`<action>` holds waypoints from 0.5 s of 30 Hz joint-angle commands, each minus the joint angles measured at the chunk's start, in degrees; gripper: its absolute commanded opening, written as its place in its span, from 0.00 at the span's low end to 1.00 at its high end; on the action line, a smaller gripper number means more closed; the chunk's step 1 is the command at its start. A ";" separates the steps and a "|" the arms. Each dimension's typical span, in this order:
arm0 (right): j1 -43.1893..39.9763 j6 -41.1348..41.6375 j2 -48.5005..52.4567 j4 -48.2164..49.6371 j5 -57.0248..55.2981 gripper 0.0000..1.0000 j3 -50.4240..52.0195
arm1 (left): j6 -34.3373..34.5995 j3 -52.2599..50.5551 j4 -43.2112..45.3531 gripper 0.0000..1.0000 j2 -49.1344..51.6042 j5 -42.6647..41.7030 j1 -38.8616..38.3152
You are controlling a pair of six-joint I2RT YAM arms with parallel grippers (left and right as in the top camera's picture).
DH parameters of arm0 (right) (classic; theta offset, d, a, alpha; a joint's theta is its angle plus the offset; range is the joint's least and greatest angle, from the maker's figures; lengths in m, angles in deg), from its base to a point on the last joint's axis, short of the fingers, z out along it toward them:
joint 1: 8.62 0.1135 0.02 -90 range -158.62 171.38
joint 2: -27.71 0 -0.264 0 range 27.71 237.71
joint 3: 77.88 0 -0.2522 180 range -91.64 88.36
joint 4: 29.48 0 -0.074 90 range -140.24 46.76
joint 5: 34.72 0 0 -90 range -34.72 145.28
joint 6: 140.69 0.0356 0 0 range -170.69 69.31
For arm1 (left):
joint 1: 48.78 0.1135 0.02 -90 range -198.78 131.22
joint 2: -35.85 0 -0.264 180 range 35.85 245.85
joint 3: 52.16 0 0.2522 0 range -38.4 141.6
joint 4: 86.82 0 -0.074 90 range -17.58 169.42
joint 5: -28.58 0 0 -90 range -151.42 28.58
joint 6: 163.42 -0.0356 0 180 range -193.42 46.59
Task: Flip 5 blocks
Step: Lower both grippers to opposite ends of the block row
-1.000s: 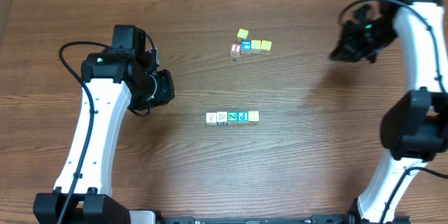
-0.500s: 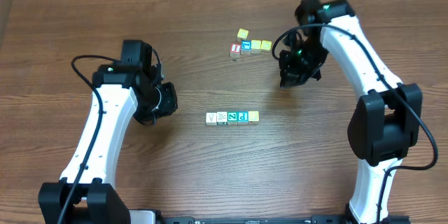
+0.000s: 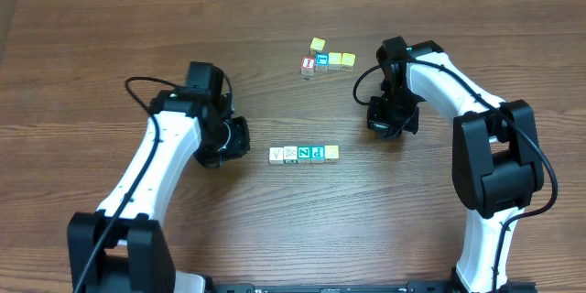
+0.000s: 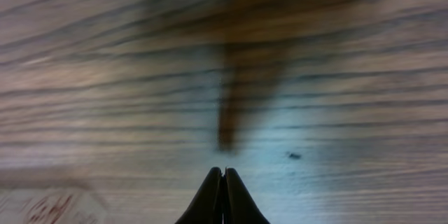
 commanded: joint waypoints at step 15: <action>2.69 3.85 -17.77 -5.77 -10.56 0.04 -6.86 | 3.63 5.62 -4.72 0.04 4.57 3.80 -4.66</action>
